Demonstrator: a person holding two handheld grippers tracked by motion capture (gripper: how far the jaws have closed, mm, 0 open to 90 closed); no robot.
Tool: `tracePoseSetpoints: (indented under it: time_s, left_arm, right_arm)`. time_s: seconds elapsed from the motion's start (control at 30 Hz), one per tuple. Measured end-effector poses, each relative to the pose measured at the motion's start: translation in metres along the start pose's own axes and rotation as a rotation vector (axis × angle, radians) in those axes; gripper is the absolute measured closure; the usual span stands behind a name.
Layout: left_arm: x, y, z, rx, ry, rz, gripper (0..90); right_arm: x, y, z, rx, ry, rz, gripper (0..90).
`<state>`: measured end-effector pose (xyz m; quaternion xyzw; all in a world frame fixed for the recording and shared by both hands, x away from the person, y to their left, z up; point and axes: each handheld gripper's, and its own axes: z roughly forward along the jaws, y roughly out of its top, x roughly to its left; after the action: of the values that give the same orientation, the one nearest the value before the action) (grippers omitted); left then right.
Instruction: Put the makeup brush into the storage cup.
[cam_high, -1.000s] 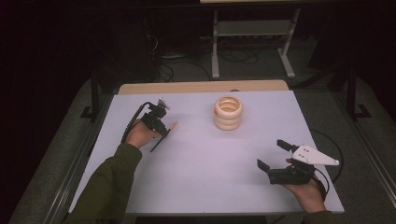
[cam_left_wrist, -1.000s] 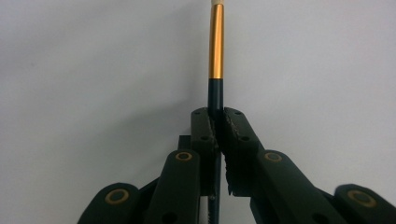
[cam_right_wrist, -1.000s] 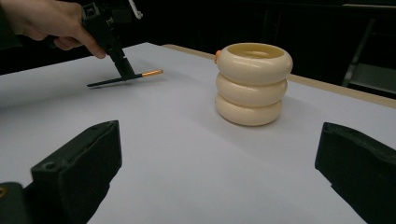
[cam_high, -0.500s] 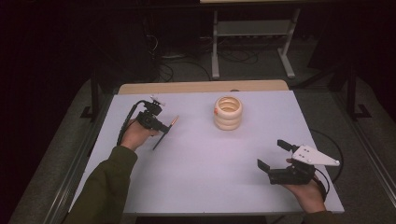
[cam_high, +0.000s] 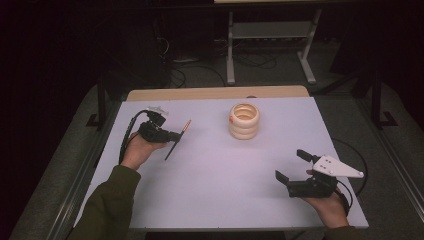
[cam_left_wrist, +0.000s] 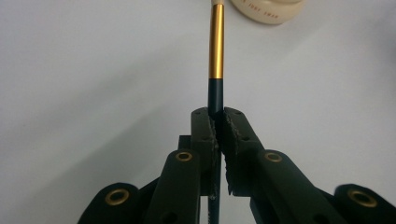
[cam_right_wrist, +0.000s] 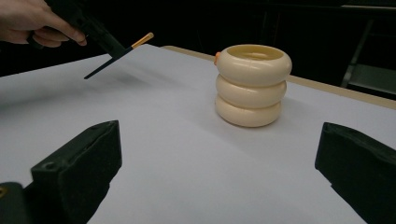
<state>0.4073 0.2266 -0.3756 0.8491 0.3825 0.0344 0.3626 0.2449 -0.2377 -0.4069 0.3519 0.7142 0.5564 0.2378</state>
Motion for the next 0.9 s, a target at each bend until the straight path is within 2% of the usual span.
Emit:
tracePoseSetpoints:
  time_s: [0.03,0.07,0.1,0.13,0.37,0.6,0.9]
  left_arm:
    - [-0.002,-0.001,-0.001,-0.019,-0.003,-0.008,83.5]
    - [-0.002,-0.001,-0.003,-0.023,-0.007,0.007,83.6]
    - [-0.004,-0.003,-0.005,-0.043,-0.011,0.001,83.6]
    - [-0.004,-0.003,-0.006,-0.044,-0.014,0.015,83.5]
    - [-0.014,-0.008,-0.017,-0.093,-0.032,0.04,83.6]
    - [-0.024,-0.017,-0.027,-0.176,-0.054,0.04,83.5]
    - [-0.035,-0.026,-0.029,-0.213,-0.073,0.074,83.6]
  right_arm:
    - [0.0,0.0,0.0,-0.002,-0.001,-0.001,0.0]
    - [0.0,0.0,0.0,-0.001,-0.001,-0.001,0.0]
    - [0.0,0.0,0.0,-0.001,0.0,-0.002,0.0]
    - [0.0,0.0,0.0,0.001,0.001,0.0,0.0]
    - [0.0,0.0,0.001,0.0,0.001,-0.008,0.0]
    - [0.0,0.001,0.002,0.004,0.007,-0.003,0.0]
    - [0.001,0.002,0.003,0.004,0.01,-0.007,0.0]
